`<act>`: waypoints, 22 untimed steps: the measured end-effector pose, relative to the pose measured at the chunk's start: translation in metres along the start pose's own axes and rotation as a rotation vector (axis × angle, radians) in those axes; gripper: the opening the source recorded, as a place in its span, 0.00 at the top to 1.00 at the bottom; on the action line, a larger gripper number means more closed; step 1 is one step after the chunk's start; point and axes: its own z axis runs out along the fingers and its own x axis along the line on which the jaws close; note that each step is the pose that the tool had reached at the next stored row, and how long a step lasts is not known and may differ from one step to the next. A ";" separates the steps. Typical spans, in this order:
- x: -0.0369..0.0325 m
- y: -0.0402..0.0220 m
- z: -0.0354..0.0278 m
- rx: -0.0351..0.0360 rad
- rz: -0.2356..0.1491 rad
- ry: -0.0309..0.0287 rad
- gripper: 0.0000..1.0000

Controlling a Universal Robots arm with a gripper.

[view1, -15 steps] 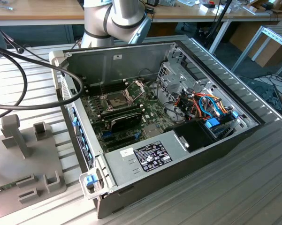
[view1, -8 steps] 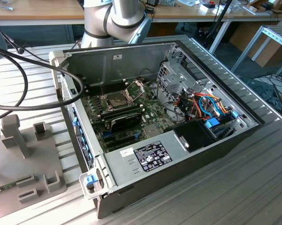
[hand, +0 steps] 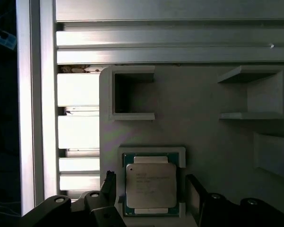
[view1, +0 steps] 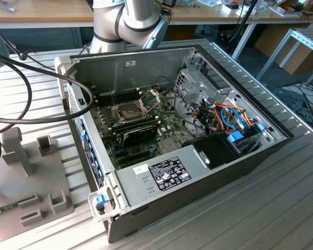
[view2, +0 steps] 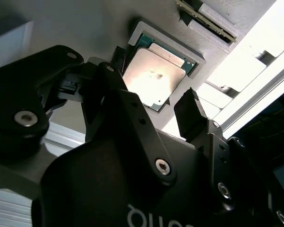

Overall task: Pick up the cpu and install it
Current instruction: 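Pick up the cpu and move it towards the insertion slot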

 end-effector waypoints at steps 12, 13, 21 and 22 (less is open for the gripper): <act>-0.0006 0.0002 0.0022 0.0001 0.000 0.0001 0.31; -0.0005 0.0003 0.0027 0.0001 0.000 0.0001 0.31; -0.0005 0.0002 0.0057 0.0001 0.000 0.0001 0.31; -0.0005 0.0002 0.0060 0.0001 0.000 0.0001 0.31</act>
